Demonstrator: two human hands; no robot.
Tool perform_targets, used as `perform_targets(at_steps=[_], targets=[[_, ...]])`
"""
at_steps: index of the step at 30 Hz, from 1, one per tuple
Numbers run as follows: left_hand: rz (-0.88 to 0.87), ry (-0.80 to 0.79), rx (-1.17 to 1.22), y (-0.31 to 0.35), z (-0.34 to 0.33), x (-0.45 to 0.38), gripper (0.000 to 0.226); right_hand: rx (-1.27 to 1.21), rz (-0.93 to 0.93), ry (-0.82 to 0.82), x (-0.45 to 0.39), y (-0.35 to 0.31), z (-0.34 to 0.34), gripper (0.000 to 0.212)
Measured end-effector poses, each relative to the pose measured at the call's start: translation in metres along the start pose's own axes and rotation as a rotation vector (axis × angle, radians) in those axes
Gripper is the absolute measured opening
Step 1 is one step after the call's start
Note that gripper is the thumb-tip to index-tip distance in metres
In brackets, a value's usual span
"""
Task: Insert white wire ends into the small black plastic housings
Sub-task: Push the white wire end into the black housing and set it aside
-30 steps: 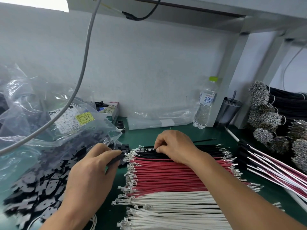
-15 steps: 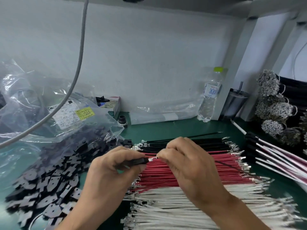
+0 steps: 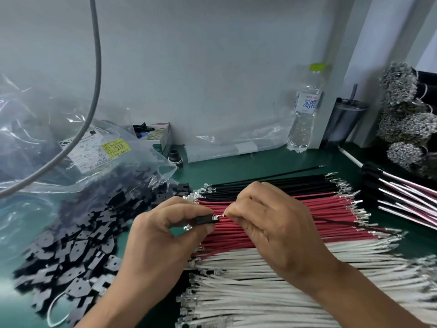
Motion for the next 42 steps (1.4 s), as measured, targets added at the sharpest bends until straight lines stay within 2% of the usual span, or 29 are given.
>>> perform_targets(at_steps=[4,8,11,16,19,24,29,31,35,39,42], targets=[[0.02,-0.048,0.06,-0.002,-0.004,0.001,0.018,-0.073,-0.003,0.009,0.0,-0.001,-0.002,0.013],[-0.013,-0.081,0.011,0.0,-0.008,0.003,0.027,-0.1,0.004,-0.041,0.001,-0.009,-0.013,0.011],[0.022,-0.076,0.032,-0.004,-0.006,0.001,0.023,-0.135,-0.052,-0.034,0.003,0.001,-0.01,0.012],[0.066,-0.074,0.023,-0.007,-0.004,0.001,0.019,-0.106,-0.088,0.004,0.003,0.01,-0.003,0.02],[0.073,-0.079,0.016,-0.009,-0.003,0.002,0.02,-0.09,-0.068,-0.013,0.003,0.004,-0.012,0.015],[0.06,-0.101,-0.025,-0.007,-0.005,0.003,0.023,-0.019,-0.031,-0.041,0.006,-0.001,-0.017,0.01],[0.086,-0.025,-0.044,-0.013,0.0,0.0,0.026,0.166,-0.016,0.09,-0.003,-0.001,0.004,0.007],[0.134,0.036,-0.017,-0.021,0.006,0.0,0.027,0.136,-0.027,0.027,-0.002,0.001,0.003,0.01],[0.215,0.088,0.086,-0.034,0.011,-0.001,0.025,0.079,-0.175,-0.236,0.011,0.009,-0.03,0.018],[0.247,0.108,0.123,-0.038,0.011,-0.001,0.024,-0.025,-0.23,-0.176,0.008,0.014,-0.019,0.013],[0.254,0.112,0.126,-0.041,0.011,-0.001,0.024,-0.053,-0.248,-0.258,0.01,0.012,-0.024,0.011]])
Point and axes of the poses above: each hand's wrist, its own x-axis away from the middle knuckle, its own z-axis out of the back of the hand, y = z × x, the point moved 9 cm from there along -x, towards the middle knuckle, and after that the axes turned 12 degrees about -x, right-handed, at the moved point
